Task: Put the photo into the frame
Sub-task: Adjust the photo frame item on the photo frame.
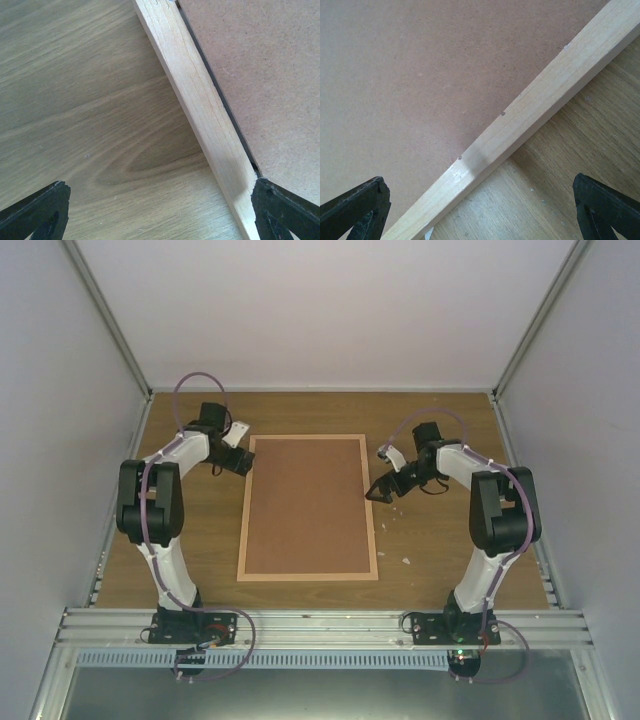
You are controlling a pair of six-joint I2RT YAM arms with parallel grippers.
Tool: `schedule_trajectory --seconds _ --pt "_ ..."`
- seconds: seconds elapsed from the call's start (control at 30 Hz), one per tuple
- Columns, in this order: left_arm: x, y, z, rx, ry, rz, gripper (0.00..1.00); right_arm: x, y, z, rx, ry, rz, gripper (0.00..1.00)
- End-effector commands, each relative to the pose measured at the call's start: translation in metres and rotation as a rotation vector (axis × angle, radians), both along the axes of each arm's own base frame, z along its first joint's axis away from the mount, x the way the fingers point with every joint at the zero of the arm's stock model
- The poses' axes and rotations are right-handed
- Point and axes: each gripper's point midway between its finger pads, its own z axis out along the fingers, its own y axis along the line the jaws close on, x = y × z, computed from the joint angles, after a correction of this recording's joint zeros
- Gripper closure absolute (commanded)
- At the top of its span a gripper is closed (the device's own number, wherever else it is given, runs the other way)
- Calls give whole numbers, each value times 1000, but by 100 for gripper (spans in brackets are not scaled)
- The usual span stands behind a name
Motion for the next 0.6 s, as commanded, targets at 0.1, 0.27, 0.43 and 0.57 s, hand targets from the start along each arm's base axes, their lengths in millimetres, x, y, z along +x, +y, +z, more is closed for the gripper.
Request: schedule_trajectory --seconds 0.1,0.27,0.43,0.57 --pt "-3 -11 -17 1 23 -29 1 -4 9 0 46 21 26 0" --pt "-13 -30 -27 -5 44 -79 1 -8 18 -5 65 45 54 0" --pt "-27 -43 -45 20 81 -118 1 -14 28 -11 61 56 91 0" --pt "-33 -36 -58 95 87 -112 1 -15 35 -13 54 59 108 1"
